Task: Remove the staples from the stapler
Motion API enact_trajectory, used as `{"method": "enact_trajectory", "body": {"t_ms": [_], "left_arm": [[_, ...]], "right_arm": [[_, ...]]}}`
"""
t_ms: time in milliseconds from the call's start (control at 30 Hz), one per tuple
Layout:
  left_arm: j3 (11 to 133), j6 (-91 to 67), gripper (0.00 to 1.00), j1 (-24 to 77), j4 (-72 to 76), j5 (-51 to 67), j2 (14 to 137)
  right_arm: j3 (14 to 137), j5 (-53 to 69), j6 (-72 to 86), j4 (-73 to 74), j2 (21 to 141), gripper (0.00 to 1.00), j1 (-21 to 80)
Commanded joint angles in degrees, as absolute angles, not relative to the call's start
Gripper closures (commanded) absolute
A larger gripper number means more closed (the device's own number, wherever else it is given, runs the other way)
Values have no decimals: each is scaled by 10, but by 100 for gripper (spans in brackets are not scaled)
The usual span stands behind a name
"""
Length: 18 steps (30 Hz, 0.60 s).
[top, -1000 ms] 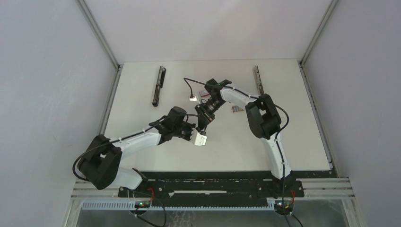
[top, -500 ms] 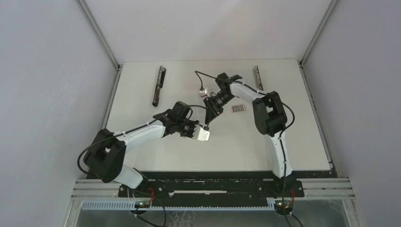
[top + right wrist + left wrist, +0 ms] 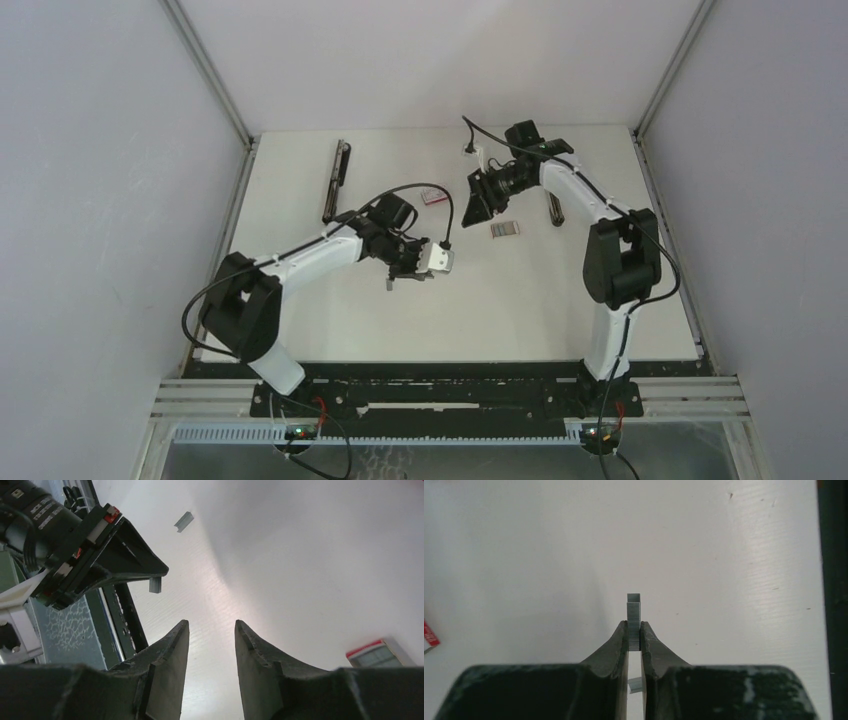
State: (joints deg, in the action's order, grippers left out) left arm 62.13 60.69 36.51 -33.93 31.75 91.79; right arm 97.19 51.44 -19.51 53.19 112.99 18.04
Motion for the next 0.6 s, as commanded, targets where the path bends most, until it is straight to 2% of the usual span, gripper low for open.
{"method": "enact_trajectory", "body": {"t_ms": [0, 233, 567], "left_arm": [[703, 562, 88, 356, -440, 381, 949], [799, 519, 87, 355, -546, 428, 1014], [854, 458, 85, 355, -603, 457, 1086]], "right_arm": [[948, 500, -188, 513, 1078, 60, 160], [906, 512, -179, 509, 1023, 60, 134], [886, 524, -172, 499, 995, 59, 120]]}}
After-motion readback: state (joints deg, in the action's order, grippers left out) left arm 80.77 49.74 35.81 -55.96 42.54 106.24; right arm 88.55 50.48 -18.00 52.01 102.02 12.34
